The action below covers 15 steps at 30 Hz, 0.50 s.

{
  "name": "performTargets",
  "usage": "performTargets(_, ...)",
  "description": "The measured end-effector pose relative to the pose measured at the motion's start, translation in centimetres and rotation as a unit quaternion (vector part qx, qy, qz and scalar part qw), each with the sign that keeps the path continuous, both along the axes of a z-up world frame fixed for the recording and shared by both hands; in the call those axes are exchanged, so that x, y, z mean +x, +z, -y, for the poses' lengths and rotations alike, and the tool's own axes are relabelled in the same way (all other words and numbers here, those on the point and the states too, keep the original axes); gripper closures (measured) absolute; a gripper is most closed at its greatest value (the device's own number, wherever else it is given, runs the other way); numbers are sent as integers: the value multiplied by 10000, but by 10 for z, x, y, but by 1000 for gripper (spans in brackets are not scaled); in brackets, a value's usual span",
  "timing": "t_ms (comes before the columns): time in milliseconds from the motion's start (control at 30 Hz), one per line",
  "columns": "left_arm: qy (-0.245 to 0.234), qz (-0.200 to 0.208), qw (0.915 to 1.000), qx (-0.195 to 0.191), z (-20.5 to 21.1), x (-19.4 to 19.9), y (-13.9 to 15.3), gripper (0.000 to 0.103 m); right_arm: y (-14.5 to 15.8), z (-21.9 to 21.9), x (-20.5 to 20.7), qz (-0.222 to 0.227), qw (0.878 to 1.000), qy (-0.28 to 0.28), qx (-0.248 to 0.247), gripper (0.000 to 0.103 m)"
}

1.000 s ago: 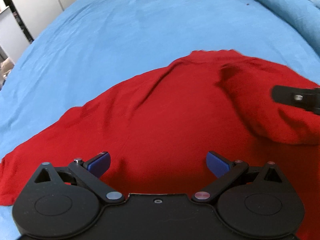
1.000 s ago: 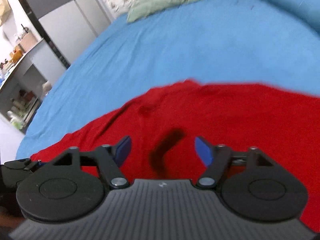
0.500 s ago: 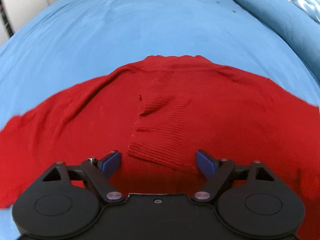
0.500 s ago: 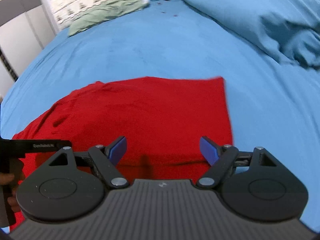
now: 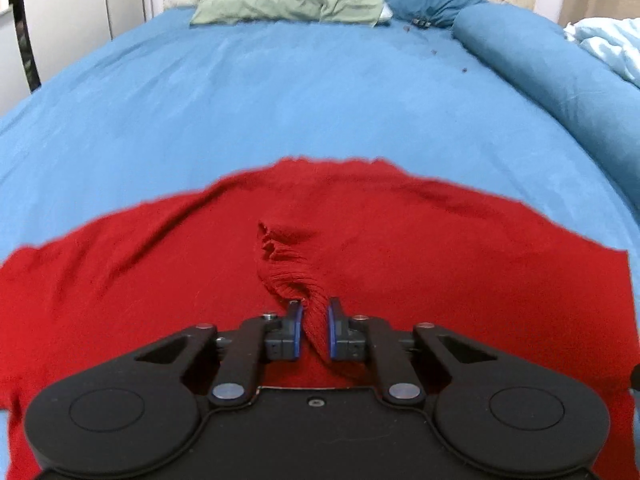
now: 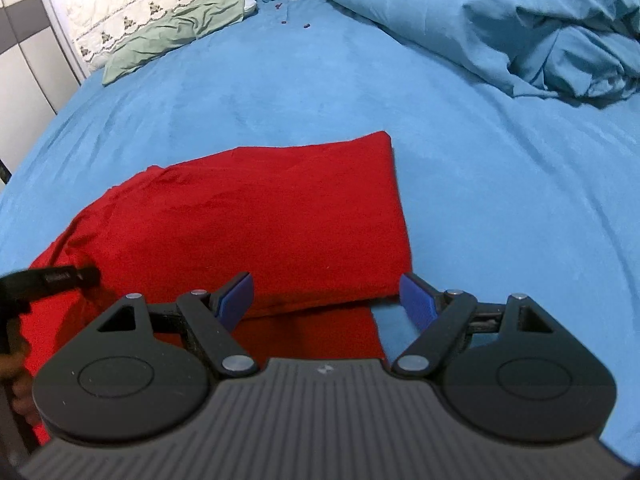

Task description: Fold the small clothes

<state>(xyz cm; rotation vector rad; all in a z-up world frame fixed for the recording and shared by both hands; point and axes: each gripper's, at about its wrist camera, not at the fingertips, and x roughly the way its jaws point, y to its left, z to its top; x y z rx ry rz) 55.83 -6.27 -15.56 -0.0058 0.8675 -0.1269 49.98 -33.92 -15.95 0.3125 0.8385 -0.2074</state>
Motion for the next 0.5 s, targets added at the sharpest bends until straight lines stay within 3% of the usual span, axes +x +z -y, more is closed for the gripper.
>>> performTargets(100,108,375,9992,-32,-9,-4,27,91,4,-1,1,-14,9998,107,-137,7)
performTargets(267,582,951,9923,541,-47,-24,60,90,4,-4,5,-73,9989,345,-311,7)
performTargets(400,952,806,9887,832,-78,-32,40,90,-3,-6,7,-171,9985,448,-278,7)
performTargets(500,1113,616,9894,695,-92,-30,15,90,-12,-9,11,-315,9974,561,-334,7)
